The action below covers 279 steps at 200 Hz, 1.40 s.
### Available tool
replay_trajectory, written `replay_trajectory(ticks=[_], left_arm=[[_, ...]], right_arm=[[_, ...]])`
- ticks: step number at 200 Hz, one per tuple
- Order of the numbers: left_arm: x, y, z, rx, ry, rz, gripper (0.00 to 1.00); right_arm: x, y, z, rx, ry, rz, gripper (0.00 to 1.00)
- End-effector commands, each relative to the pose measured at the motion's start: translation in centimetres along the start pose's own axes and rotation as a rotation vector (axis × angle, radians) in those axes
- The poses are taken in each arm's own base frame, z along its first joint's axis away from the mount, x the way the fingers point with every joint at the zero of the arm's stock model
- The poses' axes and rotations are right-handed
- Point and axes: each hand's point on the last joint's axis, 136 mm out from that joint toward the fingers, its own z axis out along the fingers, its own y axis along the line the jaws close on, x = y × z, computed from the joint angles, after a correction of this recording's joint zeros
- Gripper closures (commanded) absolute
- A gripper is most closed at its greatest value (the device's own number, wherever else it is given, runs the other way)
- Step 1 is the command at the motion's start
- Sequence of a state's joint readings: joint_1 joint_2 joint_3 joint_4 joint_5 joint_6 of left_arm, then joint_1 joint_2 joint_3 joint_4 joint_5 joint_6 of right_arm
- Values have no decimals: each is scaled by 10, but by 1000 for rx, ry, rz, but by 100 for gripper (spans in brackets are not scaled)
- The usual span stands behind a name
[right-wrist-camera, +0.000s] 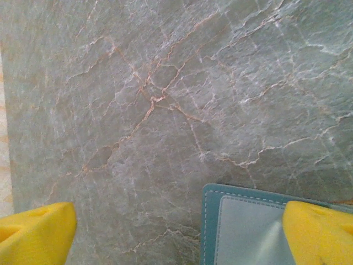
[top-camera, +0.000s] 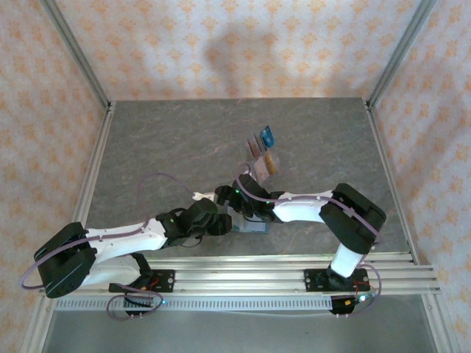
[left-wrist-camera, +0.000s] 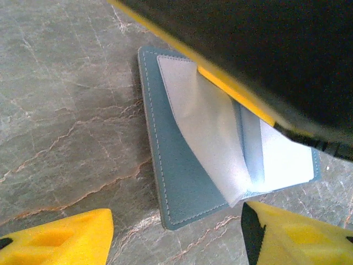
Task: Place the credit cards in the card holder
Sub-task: Open the card holder at the bottom-center of the table.
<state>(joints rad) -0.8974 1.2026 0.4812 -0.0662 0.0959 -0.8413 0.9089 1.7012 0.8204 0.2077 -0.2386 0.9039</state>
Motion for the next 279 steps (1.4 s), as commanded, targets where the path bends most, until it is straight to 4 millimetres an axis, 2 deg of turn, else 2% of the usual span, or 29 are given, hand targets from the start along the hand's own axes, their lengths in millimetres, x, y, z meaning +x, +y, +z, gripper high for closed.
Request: replay_trajectory(ticks=[1, 77, 100, 150, 197, 246, 279], left_arm=[[-2, 2, 3, -13, -30, -12, 35], [-2, 0, 7, -25, -28, 5, 35], [-4, -2, 6, -29, -27, 14, 35], [-14, -11, 0, -40, -38, 52, 35], [-22, -13, 3, -87, -36, 88, 36], [-26, -22, 7, -68, -33, 101, 39], [-30, -25, 10, -95, -23, 131, 39]], right_arm=[[19, -4, -6, -6, 85, -7, 3], [3, 15, -37, -25, 31, -89, 1], [-3, 13, -41, 13, 19, -116, 0], [-28, 9, -66, 74, -51, -167, 4], [-53, -3, -86, 100, -86, -155, 11], [-84, -26, -108, 158, -139, -128, 14], [-103, -34, -125, 193, -184, -129, 16]])
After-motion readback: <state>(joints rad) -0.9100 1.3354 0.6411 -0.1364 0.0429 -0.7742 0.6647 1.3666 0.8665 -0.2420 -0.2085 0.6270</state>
